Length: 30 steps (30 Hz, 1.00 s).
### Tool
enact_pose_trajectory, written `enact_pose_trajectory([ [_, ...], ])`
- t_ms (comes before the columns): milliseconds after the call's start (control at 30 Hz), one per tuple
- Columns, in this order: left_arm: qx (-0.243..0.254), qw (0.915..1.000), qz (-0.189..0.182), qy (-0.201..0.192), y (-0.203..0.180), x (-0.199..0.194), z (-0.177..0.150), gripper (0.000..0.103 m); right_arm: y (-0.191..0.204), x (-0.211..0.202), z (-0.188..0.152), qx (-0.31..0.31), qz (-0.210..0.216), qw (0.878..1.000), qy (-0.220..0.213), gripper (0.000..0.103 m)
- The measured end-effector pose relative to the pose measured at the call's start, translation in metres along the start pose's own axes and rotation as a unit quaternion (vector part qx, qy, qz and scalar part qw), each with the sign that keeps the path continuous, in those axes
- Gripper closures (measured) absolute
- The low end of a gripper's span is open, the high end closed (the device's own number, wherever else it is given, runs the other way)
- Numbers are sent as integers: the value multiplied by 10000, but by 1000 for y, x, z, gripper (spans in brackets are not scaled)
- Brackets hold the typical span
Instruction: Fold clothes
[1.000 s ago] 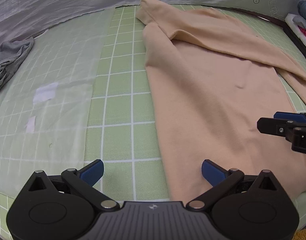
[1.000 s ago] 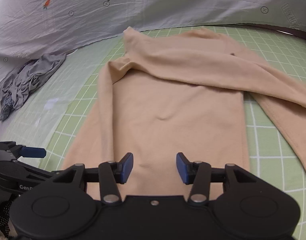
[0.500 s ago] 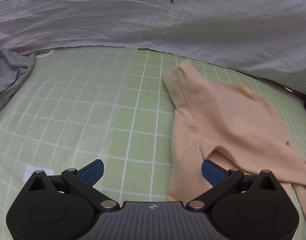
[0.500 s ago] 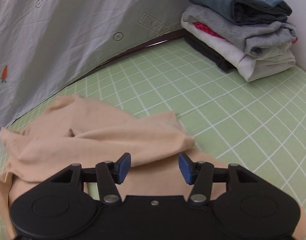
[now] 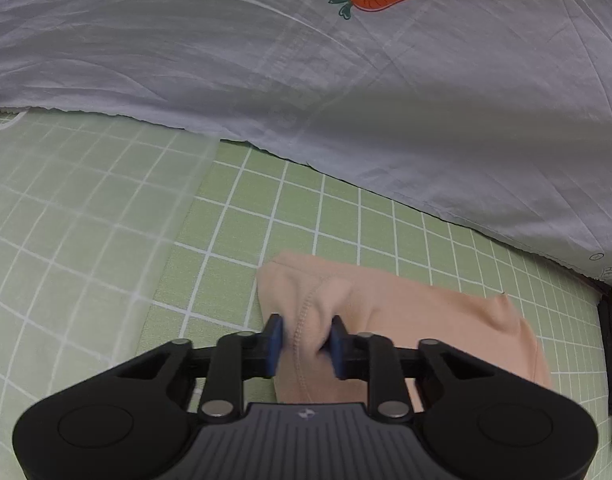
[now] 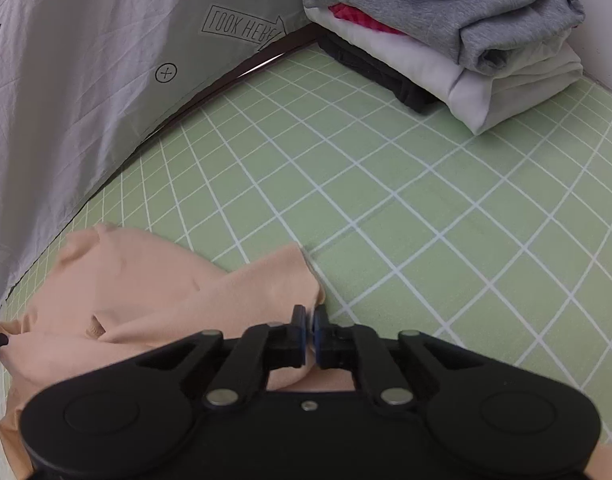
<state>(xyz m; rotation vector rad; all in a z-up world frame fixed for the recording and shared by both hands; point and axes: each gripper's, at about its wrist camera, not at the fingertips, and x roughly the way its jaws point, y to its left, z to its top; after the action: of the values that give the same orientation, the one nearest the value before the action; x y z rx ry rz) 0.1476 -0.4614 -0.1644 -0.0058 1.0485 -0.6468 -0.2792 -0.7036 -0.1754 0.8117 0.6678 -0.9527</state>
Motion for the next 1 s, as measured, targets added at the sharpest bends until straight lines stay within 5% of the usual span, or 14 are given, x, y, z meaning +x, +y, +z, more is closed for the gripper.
enact_pose_trajectory([
  [233, 208, 9981, -228, -536, -13, -24, 14, 94, 7, -63, 22, -106, 312, 9890, -1440, 101],
  [400, 135, 9989, 82, -448, -15, -11, 16, 91, 3, -48, 23, -146, 121, 9926, -1200, 102],
  [533, -28, 9995, 42, -298, -6, -6, 10, 66, 0, -35, 23, -178, -31, 9947, -1008, 96],
  [600, -36, 9995, 48, -324, -1, -9, 6, 48, -1, -29, 23, -194, -108, 9956, -911, 88],
  [633, -29, 9994, 67, -340, 2, -10, 4, 43, -2, -26, 23, -202, -146, 9960, -863, 75],
  [767, -35, 9993, 122, -366, 11, -15, -2, 43, -5, -14, 24, -236, -294, 9970, -669, 64],
  [1000, -154, 9995, 17, -262, 16, 2, 4, 43, 15, 29, 42, -482, 38, 9981, -386, 55],
])
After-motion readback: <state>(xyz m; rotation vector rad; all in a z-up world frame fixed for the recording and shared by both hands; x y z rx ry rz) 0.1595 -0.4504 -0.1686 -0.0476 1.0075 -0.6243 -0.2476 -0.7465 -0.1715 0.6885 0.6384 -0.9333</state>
